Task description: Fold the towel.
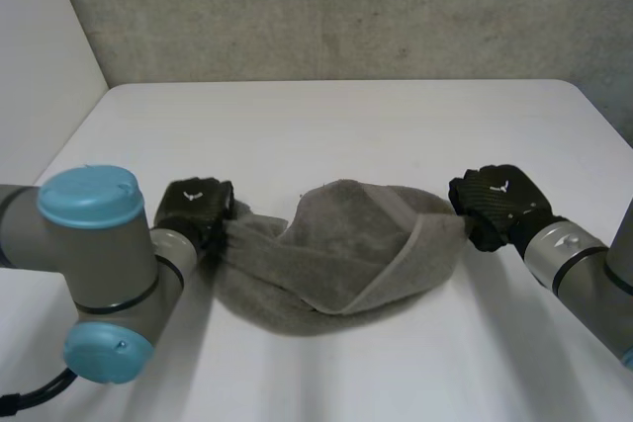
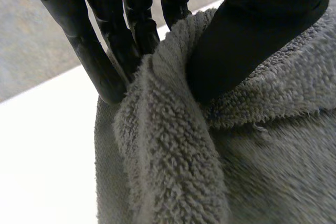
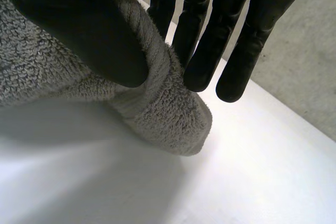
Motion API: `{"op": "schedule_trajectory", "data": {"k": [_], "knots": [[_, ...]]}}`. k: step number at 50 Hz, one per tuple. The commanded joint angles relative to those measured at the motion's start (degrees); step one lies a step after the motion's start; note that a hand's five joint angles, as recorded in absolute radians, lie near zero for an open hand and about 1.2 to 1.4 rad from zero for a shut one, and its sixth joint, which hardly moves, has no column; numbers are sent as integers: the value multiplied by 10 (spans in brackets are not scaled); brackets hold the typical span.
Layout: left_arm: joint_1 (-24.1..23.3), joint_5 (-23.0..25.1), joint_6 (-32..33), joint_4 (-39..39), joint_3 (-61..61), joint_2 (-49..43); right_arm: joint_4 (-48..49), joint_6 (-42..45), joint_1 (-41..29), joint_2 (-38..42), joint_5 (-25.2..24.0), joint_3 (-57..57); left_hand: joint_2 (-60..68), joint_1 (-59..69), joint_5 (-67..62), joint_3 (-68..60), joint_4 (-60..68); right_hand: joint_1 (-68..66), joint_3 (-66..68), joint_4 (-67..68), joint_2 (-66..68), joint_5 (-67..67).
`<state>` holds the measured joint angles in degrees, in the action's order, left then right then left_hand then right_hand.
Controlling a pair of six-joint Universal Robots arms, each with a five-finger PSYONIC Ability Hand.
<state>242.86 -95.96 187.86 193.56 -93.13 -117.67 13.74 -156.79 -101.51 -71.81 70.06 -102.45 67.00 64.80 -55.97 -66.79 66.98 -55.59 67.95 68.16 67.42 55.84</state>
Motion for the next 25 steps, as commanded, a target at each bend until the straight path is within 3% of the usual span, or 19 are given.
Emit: {"op": "schedule_trajectory", "data": {"k": [1,8,11,16,19,25], "knots": [[20,0,11,-28,-6,78,-64,17,1,-60,4,30,130,152,-140,-132,130,-244,121,118,126,142],[31,2,73,-170,8,194,-261,110,0,-125,22,105,130,152,-140,-132,130,-244,121,118,126,142],[31,2,89,-203,13,206,-322,159,-4,-127,36,124,130,152,-140,-132,130,-244,121,118,126,142],[45,2,151,-323,21,209,-366,226,-11,-119,59,131,130,152,-140,-132,130,-244,121,118,126,142],[53,2,161,-340,22,203,-369,255,-18,-97,73,131,130,152,-140,-132,130,-244,121,118,126,142],[68,-2,176,-326,64,101,-365,268,-44,-23,104,178,130,152,-140,-132,130,-244,121,118,126,142]]}}
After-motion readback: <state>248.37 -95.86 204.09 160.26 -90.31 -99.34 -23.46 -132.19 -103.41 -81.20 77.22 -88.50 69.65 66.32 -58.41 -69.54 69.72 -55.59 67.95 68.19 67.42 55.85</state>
